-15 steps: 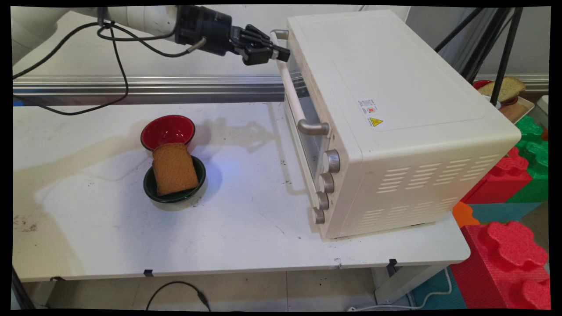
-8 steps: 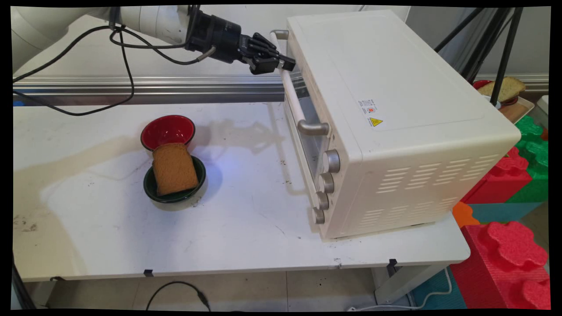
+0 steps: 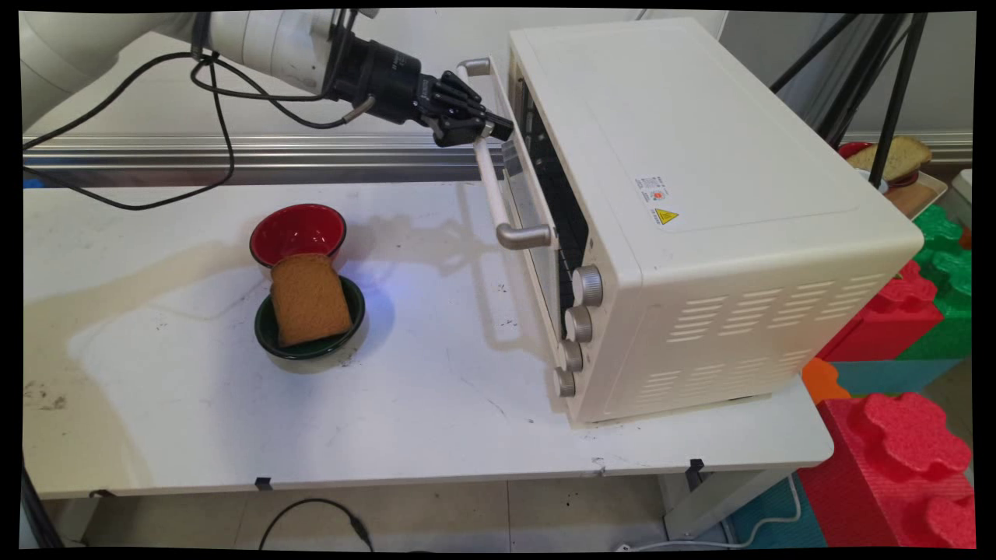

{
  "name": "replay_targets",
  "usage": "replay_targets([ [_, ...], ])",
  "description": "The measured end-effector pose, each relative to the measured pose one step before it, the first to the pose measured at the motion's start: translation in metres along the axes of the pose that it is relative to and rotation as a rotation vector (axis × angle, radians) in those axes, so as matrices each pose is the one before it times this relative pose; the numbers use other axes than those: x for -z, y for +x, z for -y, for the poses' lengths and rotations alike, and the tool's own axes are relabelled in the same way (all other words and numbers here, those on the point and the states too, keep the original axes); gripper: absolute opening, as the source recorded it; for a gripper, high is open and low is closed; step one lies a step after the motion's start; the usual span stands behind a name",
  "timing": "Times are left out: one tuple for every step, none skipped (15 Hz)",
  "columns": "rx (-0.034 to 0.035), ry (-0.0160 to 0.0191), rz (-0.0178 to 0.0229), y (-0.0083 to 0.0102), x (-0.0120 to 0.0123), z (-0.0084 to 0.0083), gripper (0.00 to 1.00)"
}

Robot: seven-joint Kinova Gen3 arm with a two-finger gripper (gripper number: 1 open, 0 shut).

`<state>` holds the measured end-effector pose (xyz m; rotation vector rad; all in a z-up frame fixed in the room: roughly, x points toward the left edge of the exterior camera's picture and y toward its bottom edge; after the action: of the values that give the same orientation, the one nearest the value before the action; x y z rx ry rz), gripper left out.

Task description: Open the oven

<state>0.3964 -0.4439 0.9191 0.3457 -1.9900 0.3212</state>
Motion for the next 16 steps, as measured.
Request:
replay_targets([
  [-0.00430, -0.00037, 0.00634, -0.00196, 0.00157, 0.00006, 0.00],
  [-0.00277, -0.00001, 0.00450, -0.00156, 0.00136, -0.00011, 0.00],
  [-0.00206, 0.00156, 0.00653, -0.00284, 0.00310, -0.00062, 0.00],
  [-0.00384, 0.00017, 0.00760, -0.00275, 0.00253, -0.00026, 0.00],
  [-0.00346, -0.00094, 0.00753, -0.00265, 0.00220, -0.00012, 0.00],
  [-0.00332, -0.00179, 0.00670, -0.00212, 0.00131, -0.00003, 0.00],
  [-0.00213, -0.00061, 0.00787, -0.00318, 0.00280, -0.00046, 0.00],
  [-0.00080, 0.00110, 0.00828, -0.00394, 0.00409, -0.00110, 0.00],
  [-0.00140, 0.00005, 0.00706, -0.00323, 0.00317, -0.00075, 0.00],
  [-0.00136, -0.00098, 0.00488, -0.00204, 0.00171, -0.00041, 0.00],
  [-0.00167, -0.00181, 0.00745, -0.00310, 0.00238, -0.00055, 0.00],
  [-0.00197, -0.00178, 0.00938, -0.00404, 0.00301, -0.00076, 0.00],
  [-0.00136, -0.00029, 0.01042, -0.00479, 0.00360, -0.00112, 0.00],
  [-0.00067, -0.00044, 0.01032, -0.00517, 0.00350, -0.00108, 0.00],
  [-0.00099, -0.00164, 0.00951, -0.00468, 0.00204, -0.00078, 0.00],
  [0.00022, -0.00212, 0.01132, -0.00614, 0.00268, -0.00130, 0.00],
])
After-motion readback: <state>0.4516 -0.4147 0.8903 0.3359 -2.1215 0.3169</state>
